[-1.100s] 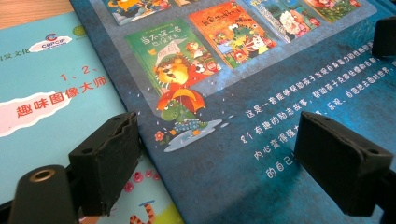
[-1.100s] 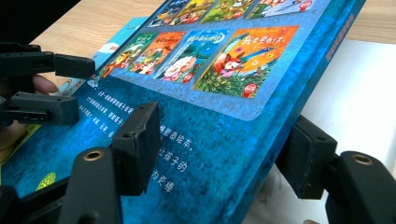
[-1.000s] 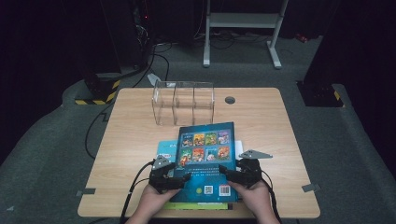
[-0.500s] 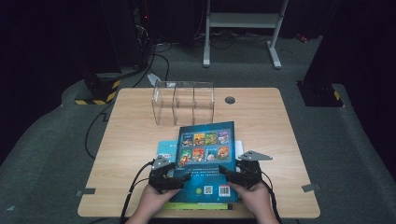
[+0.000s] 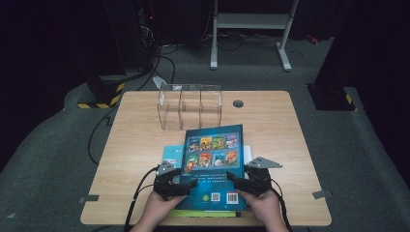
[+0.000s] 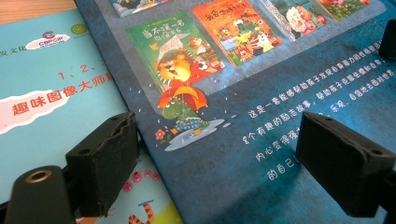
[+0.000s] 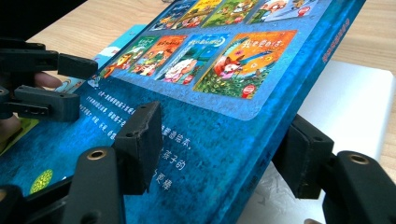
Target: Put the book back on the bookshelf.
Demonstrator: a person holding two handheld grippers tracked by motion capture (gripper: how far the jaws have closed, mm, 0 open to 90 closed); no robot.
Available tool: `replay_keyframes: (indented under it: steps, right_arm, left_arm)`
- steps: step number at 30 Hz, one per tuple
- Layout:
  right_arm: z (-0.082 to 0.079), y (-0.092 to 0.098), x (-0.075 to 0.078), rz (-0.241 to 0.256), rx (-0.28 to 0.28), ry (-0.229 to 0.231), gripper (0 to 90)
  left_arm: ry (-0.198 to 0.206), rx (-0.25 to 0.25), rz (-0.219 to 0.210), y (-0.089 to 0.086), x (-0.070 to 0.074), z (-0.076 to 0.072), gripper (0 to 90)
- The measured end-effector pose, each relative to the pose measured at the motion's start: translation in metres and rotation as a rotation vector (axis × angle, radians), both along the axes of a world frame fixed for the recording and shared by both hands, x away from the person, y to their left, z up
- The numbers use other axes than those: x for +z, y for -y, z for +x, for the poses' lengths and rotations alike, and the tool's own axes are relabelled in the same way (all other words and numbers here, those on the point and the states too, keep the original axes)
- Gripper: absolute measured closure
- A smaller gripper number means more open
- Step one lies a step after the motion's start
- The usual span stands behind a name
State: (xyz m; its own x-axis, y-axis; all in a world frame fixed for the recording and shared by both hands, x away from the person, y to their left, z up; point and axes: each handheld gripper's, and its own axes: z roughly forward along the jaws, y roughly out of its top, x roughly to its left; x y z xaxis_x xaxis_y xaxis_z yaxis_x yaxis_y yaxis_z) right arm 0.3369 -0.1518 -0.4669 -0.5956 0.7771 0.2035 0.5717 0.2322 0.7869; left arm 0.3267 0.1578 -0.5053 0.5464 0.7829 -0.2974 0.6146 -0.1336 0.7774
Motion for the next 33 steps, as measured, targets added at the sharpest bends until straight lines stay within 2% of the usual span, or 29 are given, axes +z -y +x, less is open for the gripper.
replay_keyframes:
  steps: [9, 11, 17, 33]
  right_arm:
    - [-0.003, -0.001, 0.003, -0.003, 0.006, 0.038, 37.9]
    - [-0.004, -0.001, 0.004, -0.009, 0.013, 0.059, 37.9]
    - [-0.007, -0.003, 0.006, -0.014, 0.025, 0.079, 38.0]
    - [-0.014, -0.006, 0.013, -0.023, 0.045, 0.173, 39.2]
  left_arm:
    - [-0.017, 0.005, -0.034, -0.003, 0.000, 0.001, 11.5]
    - [-0.022, -0.003, -0.042, -0.003, 0.000, 0.001, 9.9]
    - [-0.029, -0.012, -0.052, -0.004, 0.000, 0.001, 7.0]
    - [-0.065, -0.034, -0.134, -0.011, -0.002, 0.005, 3.6]
